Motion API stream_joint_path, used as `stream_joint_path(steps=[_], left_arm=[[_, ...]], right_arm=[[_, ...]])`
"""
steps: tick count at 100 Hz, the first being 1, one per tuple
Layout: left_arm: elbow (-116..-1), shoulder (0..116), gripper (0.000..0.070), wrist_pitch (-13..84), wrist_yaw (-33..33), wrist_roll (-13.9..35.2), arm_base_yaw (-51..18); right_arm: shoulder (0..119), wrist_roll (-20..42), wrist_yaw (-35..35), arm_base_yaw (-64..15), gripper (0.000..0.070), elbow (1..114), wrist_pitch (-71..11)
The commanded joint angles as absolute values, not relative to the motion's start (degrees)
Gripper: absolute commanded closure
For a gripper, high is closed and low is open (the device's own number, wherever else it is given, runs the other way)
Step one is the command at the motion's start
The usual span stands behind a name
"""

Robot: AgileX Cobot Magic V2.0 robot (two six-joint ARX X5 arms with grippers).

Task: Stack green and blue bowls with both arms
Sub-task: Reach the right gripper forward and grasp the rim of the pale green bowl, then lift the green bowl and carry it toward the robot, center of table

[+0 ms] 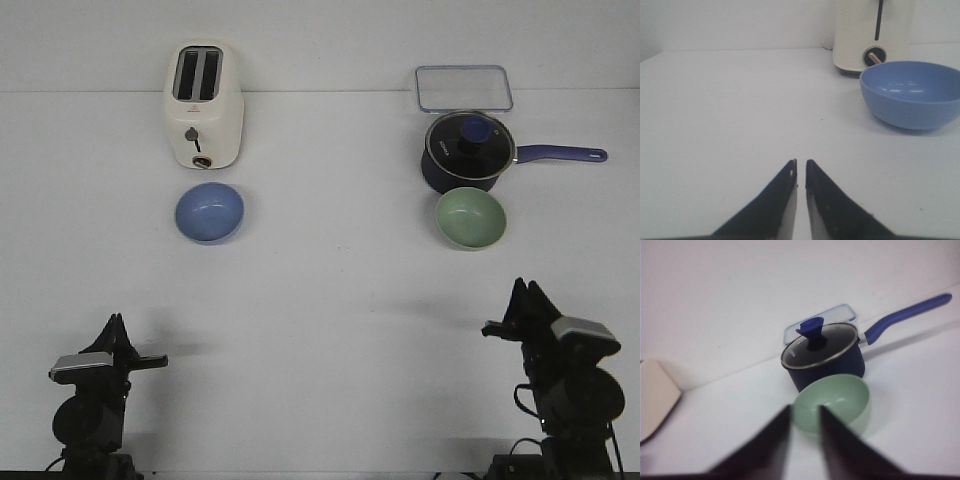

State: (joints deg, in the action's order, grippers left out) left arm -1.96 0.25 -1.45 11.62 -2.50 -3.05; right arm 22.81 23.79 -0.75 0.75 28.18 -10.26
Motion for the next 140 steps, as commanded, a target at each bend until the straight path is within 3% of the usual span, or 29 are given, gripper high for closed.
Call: stream_joint_path(steps=[1, 16, 42, 70, 78, 84, 87, 113, 140], left_arm=[[-0.8, 0.2, 0.0687, -2.3, 11.3, -3.4, -3.0], [-0.8, 0.2, 0.0687, -2.3, 11.3, -3.4, -3.0], [-0.8, 0.2, 0.0687, -2.3, 11.3, -3.4, -3.0], [-0.8, 0.2, 0.0687, -2.3, 11.3, -3.4, -3.0], [-0.8, 0.2, 0.0687, -2.3, 11.3, -3.4, -3.0], [-0.8, 0.2, 0.0687, -2.3, 11.3, -3.4, -3.0], [-0.8, 0.2, 0.0687, -2.3, 11.3, -3.4, -3.0], [-0.8, 0.2, 0.0687, -2.3, 11.3, -3.4, -3.0], [-0.8, 0.2, 0.0687, -2.3, 11.3, -3.4, -3.0]], right_arm=[[32.6, 20.3, 0.7, 0.7, 0.0335, 33.5, -12.6], [52.4, 17.5, 4.4, 1.7, 0.0335, 43.8, -15.1], [82.2, 16.3, -0.6, 7.1, 0.0336, 59.3, -17.4], [98.7, 16.5, -3.8, 9.0, 0.0346, 66.7, -15.2], [100.4, 16.5, -4.8, 9.0, 0.0452, 66.8, -13.9], [100.6, 16.6, -4.5, 9.0, 0.0639, 66.7, -13.7], [100.6, 16.7, -4.6, 9.0, 0.07, 66.8, -13.6], [93.8, 15.7, -7.1, 9.0, 0.07, 66.7, -17.7], [71.7, 15.6, -10.5, 4.3, 0.07, 59.5, -23.9]])
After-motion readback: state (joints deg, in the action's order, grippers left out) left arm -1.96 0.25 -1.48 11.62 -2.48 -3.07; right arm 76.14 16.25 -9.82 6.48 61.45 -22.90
